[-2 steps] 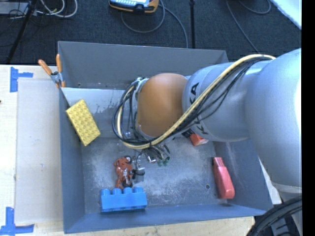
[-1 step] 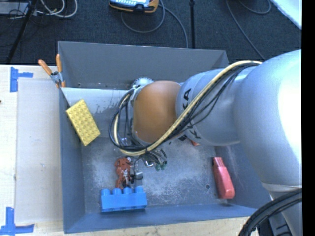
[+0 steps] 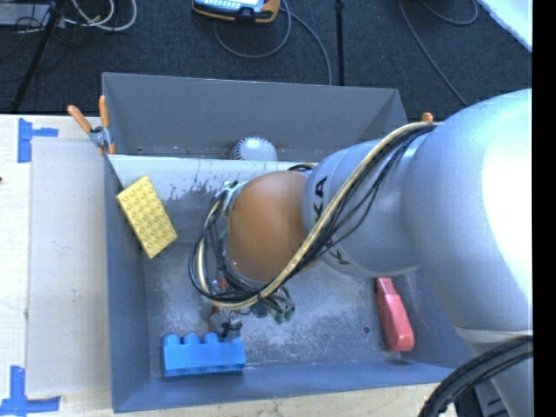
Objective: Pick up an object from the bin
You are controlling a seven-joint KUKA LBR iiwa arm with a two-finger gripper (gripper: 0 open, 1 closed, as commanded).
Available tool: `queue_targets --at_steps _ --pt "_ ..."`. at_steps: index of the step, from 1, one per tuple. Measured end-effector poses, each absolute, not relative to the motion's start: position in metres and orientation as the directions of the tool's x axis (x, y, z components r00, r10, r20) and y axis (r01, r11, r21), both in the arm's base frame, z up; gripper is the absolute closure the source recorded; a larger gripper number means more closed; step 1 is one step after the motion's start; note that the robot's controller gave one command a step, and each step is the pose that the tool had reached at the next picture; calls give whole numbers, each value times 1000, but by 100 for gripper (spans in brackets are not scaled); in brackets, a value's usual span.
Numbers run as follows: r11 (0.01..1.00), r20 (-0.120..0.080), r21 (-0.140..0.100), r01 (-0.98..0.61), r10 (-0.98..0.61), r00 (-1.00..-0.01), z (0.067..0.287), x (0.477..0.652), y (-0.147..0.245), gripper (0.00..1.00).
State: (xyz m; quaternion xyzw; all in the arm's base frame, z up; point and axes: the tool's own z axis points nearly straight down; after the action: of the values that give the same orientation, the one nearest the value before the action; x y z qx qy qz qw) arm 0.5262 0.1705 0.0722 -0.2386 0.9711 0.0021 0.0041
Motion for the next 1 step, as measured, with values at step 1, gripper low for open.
queue_targets --at_steps 1 --pt "887 -9 1 -462 -461 -887 71 526 169 0"
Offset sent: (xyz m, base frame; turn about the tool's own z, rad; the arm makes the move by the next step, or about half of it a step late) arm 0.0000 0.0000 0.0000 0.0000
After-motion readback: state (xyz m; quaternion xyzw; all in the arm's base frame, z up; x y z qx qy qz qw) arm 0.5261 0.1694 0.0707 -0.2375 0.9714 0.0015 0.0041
